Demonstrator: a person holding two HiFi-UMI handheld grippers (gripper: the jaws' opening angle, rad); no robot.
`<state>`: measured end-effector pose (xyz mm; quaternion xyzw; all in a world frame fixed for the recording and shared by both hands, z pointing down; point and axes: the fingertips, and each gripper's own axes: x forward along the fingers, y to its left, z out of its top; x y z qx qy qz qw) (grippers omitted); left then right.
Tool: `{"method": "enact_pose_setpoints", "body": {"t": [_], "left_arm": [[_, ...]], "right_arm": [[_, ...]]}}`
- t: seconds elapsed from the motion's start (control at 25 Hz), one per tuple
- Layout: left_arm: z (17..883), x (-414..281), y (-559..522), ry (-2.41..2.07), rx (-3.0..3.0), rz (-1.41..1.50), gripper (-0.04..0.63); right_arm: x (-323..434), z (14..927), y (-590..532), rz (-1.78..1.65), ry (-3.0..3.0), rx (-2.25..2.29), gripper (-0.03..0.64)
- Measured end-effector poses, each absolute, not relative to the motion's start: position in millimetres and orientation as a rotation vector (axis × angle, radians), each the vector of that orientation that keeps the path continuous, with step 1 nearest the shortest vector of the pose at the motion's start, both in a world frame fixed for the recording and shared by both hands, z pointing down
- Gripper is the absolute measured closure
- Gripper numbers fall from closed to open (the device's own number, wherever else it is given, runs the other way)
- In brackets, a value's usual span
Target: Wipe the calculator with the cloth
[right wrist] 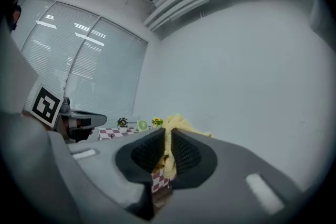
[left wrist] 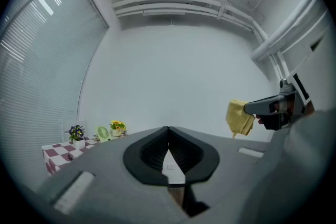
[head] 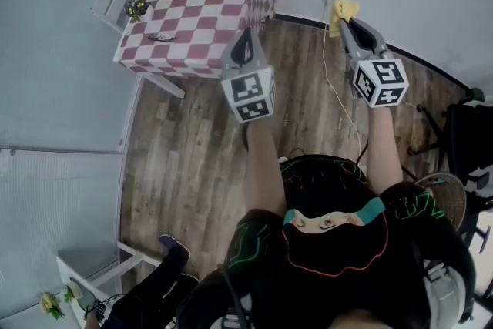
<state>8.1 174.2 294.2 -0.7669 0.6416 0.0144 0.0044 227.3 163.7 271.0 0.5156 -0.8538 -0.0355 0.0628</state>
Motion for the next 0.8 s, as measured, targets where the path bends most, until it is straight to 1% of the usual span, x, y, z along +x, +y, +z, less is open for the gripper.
{"method": "enact_pose_setpoints", "body": {"t": [0.48,0.8], "left_arm": [[313.4,21.8,153.4,1.977,-2.471,0.017,0.585],[333.0,11.1,110.1,2.036,-2.445,-0.051,0.586]], "right_arm": [[249.6,291.1,152.1,-0.042,-2.52,1.621,0.578],[243.1,312.0,95.7,0.018,-2.555,1.583,0.578]]}}
